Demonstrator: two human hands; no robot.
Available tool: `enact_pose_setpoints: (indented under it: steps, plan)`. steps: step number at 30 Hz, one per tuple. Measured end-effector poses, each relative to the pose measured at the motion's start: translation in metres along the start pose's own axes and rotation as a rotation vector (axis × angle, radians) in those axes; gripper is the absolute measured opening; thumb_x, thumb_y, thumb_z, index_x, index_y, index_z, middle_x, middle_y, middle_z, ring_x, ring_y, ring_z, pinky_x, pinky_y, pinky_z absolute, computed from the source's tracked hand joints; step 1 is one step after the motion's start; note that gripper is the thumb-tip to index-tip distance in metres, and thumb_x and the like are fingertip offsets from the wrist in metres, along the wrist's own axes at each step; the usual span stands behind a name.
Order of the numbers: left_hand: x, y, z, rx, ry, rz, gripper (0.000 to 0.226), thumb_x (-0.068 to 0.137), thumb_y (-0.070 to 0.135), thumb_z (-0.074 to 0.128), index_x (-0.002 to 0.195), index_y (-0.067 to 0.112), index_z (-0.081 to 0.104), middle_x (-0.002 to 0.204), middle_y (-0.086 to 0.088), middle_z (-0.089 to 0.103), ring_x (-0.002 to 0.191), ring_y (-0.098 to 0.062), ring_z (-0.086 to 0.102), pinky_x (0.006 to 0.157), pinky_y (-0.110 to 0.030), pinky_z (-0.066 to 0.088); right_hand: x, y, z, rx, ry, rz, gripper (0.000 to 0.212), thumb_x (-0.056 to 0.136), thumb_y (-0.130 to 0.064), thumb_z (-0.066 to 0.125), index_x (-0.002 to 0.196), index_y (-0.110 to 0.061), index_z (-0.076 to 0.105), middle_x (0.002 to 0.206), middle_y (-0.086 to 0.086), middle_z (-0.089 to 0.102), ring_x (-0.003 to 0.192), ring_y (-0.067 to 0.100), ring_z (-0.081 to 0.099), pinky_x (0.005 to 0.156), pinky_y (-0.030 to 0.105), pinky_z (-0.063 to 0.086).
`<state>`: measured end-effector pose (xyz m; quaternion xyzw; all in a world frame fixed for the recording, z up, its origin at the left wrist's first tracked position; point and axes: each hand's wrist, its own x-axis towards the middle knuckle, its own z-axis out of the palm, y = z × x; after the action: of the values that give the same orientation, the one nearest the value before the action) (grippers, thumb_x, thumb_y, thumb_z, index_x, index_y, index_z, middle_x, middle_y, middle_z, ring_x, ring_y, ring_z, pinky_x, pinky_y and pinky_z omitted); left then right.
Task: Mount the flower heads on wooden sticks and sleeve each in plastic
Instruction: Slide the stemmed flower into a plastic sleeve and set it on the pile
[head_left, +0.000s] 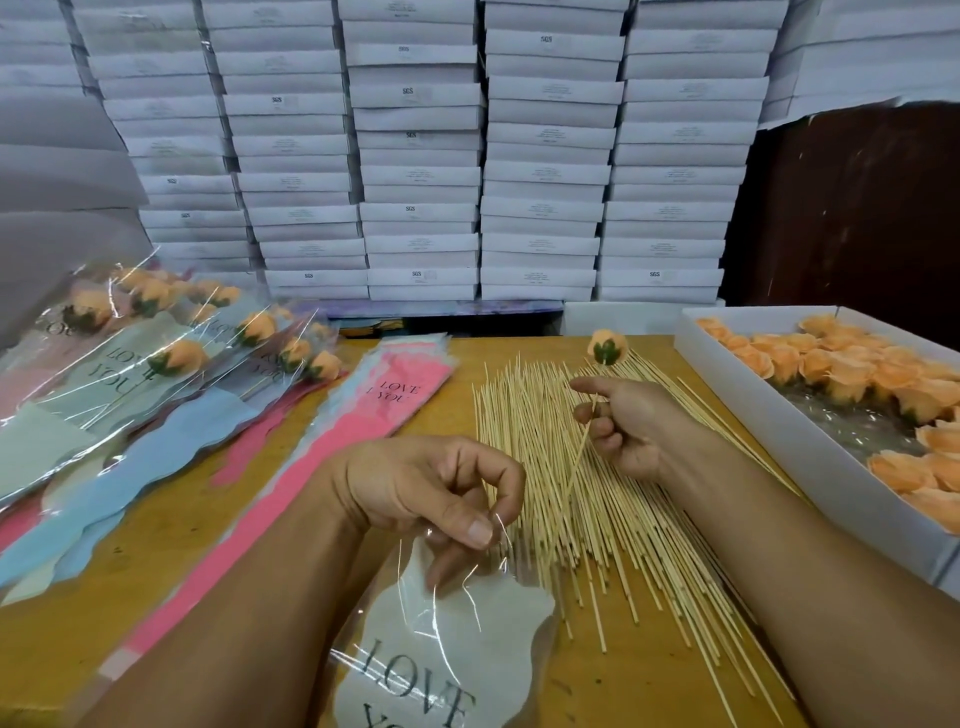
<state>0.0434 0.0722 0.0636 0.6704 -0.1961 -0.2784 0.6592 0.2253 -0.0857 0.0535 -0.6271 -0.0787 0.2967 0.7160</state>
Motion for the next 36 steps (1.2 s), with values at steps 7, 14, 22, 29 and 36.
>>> enact_pose_setpoints:
  steps: [7, 14, 22, 29, 36]
  plan:
    - [0.007, -0.002, 0.002, 0.07, -0.071, -0.023, 0.017, 0.089, 0.016, 0.07, 0.093, 0.01, 0.056, 0.067, 0.0, 0.073, 0.058, -0.01, 0.07, 0.052, -0.015, 0.048, 0.004, -0.002, -0.001, 0.038, 0.045, -0.022, 0.029, 0.106, -0.009, 0.037, 0.122, -0.014, 0.06, 0.068, 0.006, 0.058, 0.036, 0.005, 0.041, 0.03, 0.017, 0.029]
    - [0.006, -0.002, 0.0, 0.107, 0.069, -0.054, 0.025, 0.084, 0.026, 0.077, 0.091, 0.012, 0.057, 0.061, 0.0, 0.07, 0.049, -0.008, 0.065, 0.041, -0.015, 0.038, -0.001, -0.001, 0.004, 0.024, -0.024, -0.035, 0.025, 0.106, -0.012, 0.039, 0.117, -0.014, 0.062, 0.053, 0.003, 0.063, 0.038, 0.006, 0.044, 0.031, 0.017, 0.031]
    - [0.007, -0.003, -0.004, 0.061, 0.353, 0.053, 0.015, 0.076, 0.02, 0.085, 0.086, 0.016, 0.073, 0.066, -0.001, 0.069, 0.055, -0.009, 0.065, 0.055, -0.02, 0.053, -0.017, 0.002, 0.02, 0.002, -0.254, -0.003, 0.017, 0.107, -0.017, 0.042, 0.112, -0.009, 0.056, 0.076, 0.016, 0.074, 0.043, 0.011, 0.054, 0.035, 0.019, 0.042]
    - [0.01, -0.008, -0.009, 0.085, 0.692, 0.148, 0.005, 0.076, 0.005, 0.073, 0.08, 0.008, 0.071, 0.076, -0.007, 0.066, 0.069, -0.017, 0.059, 0.067, -0.025, 0.047, -0.03, 0.006, 0.027, -0.137, -0.406, -0.019, 0.021, 0.1, -0.023, 0.056, 0.103, -0.009, 0.071, 0.08, 0.007, 0.072, 0.049, 0.009, 0.046, 0.036, 0.017, 0.027]
    - [0.011, -0.004, -0.009, 0.002, 0.798, 0.256, 0.007, 0.075, 0.006, 0.073, 0.072, 0.012, 0.072, 0.076, -0.008, 0.067, 0.058, -0.01, 0.056, 0.056, -0.018, 0.048, -0.034, 0.008, 0.028, -0.208, -0.429, -0.148, 0.018, 0.094, -0.018, 0.066, 0.102, -0.009, 0.079, 0.083, 0.011, 0.069, 0.056, 0.014, 0.05, 0.035, 0.018, 0.023]
